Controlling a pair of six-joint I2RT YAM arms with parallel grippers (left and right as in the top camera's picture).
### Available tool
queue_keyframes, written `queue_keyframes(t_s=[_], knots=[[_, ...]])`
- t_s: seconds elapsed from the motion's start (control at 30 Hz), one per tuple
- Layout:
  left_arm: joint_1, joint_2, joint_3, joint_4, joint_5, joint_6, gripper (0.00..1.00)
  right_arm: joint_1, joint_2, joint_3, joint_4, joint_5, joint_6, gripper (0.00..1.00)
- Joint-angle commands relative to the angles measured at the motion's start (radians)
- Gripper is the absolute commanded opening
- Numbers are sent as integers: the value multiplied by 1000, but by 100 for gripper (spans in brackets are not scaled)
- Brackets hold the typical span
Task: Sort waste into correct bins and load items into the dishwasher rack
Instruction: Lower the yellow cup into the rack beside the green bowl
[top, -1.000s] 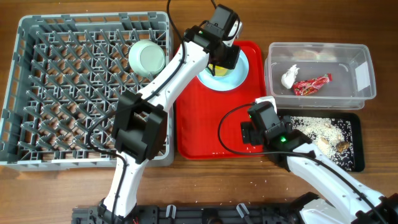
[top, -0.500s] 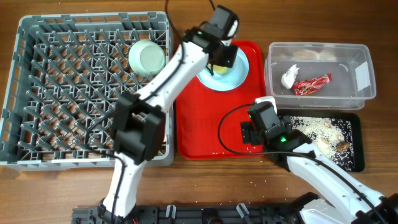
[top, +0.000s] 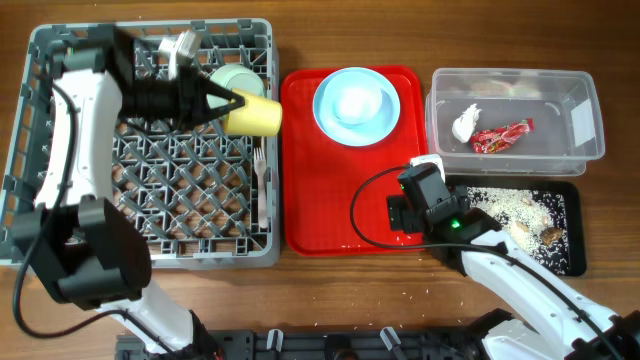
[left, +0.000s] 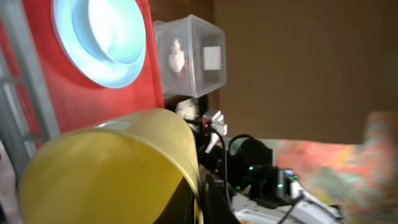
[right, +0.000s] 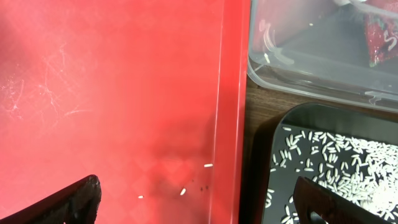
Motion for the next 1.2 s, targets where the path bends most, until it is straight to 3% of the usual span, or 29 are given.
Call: queue_keyframes(t_s=[0.0, 0.23, 0.37, 0.63, 0.67, 0.77, 0.9, 0.97, 1.07, 1.17], knots=[[87, 26, -199, 132, 261, 82, 4, -1, 0, 8, 1, -8, -4, 100], [162, 34, -424, 332, 266, 81, 6, -1, 0, 8, 1, -8, -4, 100], [168, 34, -435, 359, 144, 77, 9, -1, 0, 8, 1, -8, -4, 100], [234, 34, -435, 363, 83, 77, 9, -1, 0, 8, 3, -8, -5, 100], [233, 34, -435, 364, 108, 77, 4, -1, 0, 8, 3, -8, -5, 100], [240, 34, -435, 377, 352, 63, 4, -1, 0, 8, 3, -8, -4, 100], [267, 33, -435, 485, 352, -147, 4, -1, 0, 8, 3, -8, -4, 100], [312, 33, -435, 612, 352, -286, 4, -1, 0, 8, 3, -8, -4, 100], [354, 33, -435, 823, 352, -635, 4, -1, 0, 8, 3, -8, -4, 100], [340, 31, -435, 830, 353, -634, 4, -1, 0, 8, 3, -8, -4, 100]])
